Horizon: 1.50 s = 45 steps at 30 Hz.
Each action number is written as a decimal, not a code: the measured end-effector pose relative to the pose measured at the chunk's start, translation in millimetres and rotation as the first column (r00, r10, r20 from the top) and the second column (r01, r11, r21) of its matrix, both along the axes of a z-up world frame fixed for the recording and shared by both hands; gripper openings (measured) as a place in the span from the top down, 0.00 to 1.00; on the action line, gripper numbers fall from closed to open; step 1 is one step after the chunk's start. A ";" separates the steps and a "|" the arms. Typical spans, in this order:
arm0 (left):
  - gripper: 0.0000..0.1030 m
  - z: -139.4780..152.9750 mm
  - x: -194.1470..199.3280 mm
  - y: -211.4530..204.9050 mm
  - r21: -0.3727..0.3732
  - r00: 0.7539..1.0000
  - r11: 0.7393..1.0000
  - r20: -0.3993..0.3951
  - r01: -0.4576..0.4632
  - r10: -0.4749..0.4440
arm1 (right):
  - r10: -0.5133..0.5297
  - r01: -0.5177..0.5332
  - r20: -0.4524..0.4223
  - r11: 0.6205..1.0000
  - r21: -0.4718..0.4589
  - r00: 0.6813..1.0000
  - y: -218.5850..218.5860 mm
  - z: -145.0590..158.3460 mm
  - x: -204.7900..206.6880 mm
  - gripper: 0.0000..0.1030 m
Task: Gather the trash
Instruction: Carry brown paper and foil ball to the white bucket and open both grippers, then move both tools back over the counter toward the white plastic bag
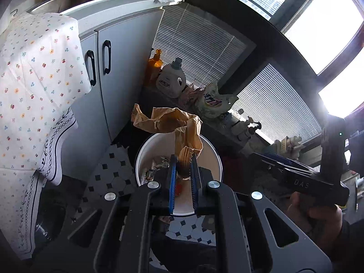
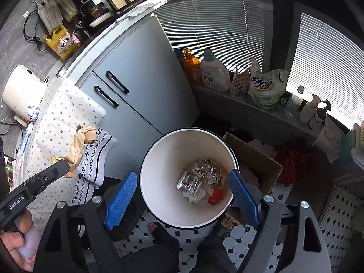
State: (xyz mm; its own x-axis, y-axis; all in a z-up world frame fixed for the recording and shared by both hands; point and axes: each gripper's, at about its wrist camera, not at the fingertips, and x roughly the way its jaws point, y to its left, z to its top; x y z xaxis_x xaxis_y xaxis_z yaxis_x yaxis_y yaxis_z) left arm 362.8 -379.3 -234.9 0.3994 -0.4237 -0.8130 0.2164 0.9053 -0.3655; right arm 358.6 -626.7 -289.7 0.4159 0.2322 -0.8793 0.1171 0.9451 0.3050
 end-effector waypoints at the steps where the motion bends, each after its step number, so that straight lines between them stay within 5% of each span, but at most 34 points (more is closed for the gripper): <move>1: 0.89 -2.2 0.5 -3.7 0.000 1.000 1.000 -0.006 0.008 -0.008 | -0.010 0.010 0.000 1.000 0.001 1.000 -5.0 0.3 -1.2 0.21; 10: 0.86 -11.8 2.2 -29.6 -0.033 0.996 0.996 -0.039 0.079 -0.080 | -0.068 0.068 0.011 0.998 0.003 0.998 -26.2 7.1 -13.2 0.21; 12: 0.73 -14.4 3.2 -29.7 -0.053 0.994 0.995 -0.058 0.086 -0.089 | -0.072 0.072 0.017 0.997 0.000 0.997 -26.1 10.6 -14.5 0.21; 14: 0.46 -13.3 1.9 -24.1 -0.084 0.995 0.993 -0.057 0.077 -0.082 | -0.075 0.075 0.022 0.997 -0.001 0.997 -24.2 14.0 -14.4 0.21; 18: 0.39 -6.7 -0.9 -6.1 -0.077 0.998 0.996 -0.046 0.041 -0.045 | -0.065 0.065 0.028 0.998 0.006 0.997 -13.3 21.1 -12.2 0.21; 23: 0.17 14.8 -5.6 43.0 -0.038 0.998 0.998 0.018 -0.057 0.058 | -0.006 0.005 0.063 1.000 0.008 0.998 21.4 34.2 -5.0 0.18; 29: 0.09 47.8 -10.3 116.4 0.010 0.977 0.982 0.110 -0.186 0.184 | 0.068 -0.070 0.127 0.997 0.011 0.990 77.9 59.3 12.0 0.08; 45: 0.06 89.6 -57.7 309.1 0.004 0.870 0.891 0.217 -0.455 0.443 | 0.292 -0.301 0.232 0.954 0.002 0.928 253.9 109.2 35.3 0.08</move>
